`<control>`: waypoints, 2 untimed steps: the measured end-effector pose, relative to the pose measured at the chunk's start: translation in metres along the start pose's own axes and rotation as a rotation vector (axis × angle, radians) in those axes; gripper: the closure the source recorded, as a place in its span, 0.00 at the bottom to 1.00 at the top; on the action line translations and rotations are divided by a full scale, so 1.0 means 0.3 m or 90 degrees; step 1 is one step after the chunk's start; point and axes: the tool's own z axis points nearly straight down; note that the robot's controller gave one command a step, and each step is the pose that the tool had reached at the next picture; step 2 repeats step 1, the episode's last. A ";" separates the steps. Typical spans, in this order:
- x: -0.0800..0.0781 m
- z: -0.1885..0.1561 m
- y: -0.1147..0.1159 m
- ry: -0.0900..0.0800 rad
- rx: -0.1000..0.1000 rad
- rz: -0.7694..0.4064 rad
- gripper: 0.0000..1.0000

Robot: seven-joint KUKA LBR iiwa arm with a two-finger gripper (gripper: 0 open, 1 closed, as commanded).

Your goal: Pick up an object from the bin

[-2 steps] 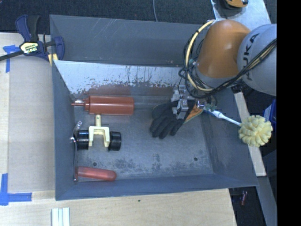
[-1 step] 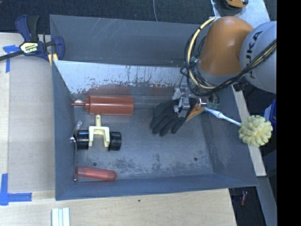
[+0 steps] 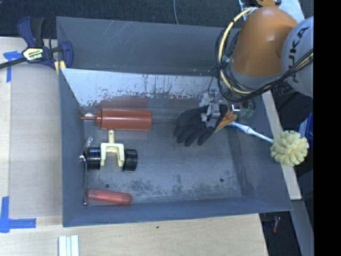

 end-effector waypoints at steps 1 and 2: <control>-0.006 -0.126 -0.001 -0.004 0.000 0.000 1.00; -0.006 -0.126 -0.001 -0.004 0.000 0.000 1.00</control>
Offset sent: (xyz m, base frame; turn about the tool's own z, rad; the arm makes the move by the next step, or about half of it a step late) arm 0.0010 -0.0002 0.0690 -0.0001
